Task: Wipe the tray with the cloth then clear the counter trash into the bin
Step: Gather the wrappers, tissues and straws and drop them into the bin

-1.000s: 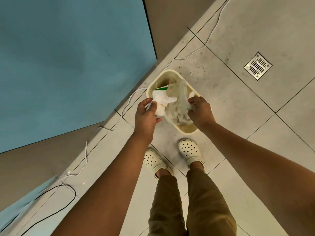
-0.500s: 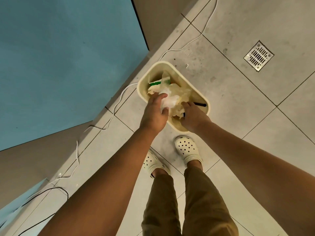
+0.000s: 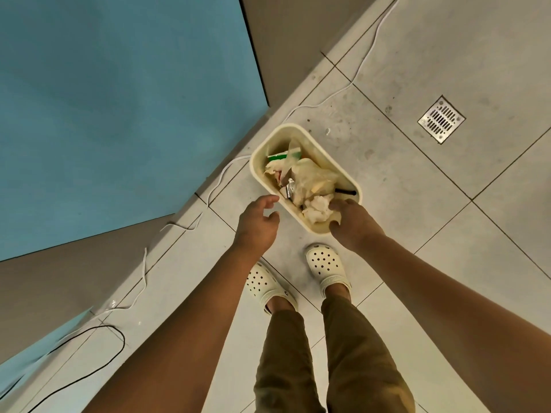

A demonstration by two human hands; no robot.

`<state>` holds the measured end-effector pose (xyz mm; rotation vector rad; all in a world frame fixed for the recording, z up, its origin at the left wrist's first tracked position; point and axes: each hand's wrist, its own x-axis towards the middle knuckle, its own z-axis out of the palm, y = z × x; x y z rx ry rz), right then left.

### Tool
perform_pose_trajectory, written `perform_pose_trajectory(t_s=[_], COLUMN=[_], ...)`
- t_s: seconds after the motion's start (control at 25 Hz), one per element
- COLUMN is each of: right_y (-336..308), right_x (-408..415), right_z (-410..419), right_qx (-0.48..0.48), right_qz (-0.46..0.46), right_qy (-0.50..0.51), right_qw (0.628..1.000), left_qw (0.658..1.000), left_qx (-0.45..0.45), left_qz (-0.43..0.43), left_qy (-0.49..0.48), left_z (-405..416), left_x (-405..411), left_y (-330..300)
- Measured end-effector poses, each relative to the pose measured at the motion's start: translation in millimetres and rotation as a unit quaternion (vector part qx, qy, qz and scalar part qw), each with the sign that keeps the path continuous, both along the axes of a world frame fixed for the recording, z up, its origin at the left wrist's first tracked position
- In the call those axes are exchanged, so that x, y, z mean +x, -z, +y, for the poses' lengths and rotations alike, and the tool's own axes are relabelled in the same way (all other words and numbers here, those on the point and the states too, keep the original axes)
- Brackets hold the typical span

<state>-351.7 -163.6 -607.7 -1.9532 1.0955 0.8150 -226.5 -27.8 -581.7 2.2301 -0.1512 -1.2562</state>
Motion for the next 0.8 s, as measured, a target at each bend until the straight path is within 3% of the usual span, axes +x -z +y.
perform_pose_trajectory(t_s=[0.2,0.44,0.8], right_y=[-72,-200,-433], right_x=[4,25,64], right_z=[11,23,20], right_qx=[0.015,0.019,-0.042], right_qz=[-0.035,-0.133,-0.341], right_qy=[-0.008,0.004,-0.108], right_qw=[0.999,0.991,0.933], left_qw=[0.995,0.982,0.943], left_qx=[-0.034,-0.140,-0.237], left_qz=[-0.008,-0.041,-0.163], left_qy=[-0.090,-0.122,-0.166], left_z=[-2,-20,8], left_x=[6,-1,-3], left_y=[-83,-238,-464])
